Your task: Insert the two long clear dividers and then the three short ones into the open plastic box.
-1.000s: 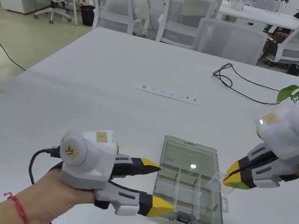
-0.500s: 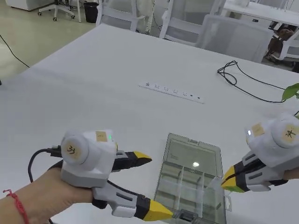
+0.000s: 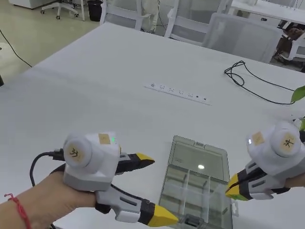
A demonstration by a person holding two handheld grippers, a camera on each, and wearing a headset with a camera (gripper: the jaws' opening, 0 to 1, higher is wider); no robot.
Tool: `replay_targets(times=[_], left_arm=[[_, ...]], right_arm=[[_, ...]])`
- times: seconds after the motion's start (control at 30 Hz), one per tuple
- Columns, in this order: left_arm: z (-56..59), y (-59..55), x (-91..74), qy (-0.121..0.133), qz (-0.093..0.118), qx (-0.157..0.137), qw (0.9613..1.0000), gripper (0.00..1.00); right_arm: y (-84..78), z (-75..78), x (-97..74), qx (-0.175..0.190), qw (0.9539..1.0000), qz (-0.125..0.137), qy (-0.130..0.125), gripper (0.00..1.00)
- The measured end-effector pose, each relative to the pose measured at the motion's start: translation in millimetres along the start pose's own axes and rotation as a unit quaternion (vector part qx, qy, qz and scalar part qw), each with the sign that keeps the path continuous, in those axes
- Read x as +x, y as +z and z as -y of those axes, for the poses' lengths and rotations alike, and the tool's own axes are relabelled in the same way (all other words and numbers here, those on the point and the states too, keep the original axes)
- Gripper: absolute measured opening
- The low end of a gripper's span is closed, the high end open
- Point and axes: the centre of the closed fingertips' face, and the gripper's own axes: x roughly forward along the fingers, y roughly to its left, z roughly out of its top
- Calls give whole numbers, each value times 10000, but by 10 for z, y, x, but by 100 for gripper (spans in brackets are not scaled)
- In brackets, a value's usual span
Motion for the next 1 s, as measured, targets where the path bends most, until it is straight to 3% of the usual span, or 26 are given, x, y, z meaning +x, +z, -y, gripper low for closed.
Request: replay_targets(times=[0.57, 1.0], left_arm=[[4, -2, 13, -2, 9, -52, 10000, 85], [16, 15, 9, 16, 63, -74, 10000, 85]], right_arm=[[-52, 27, 115, -6, 10000, -31, 42, 2], [-88, 4, 179, 43, 9999, 125, 30, 2]])
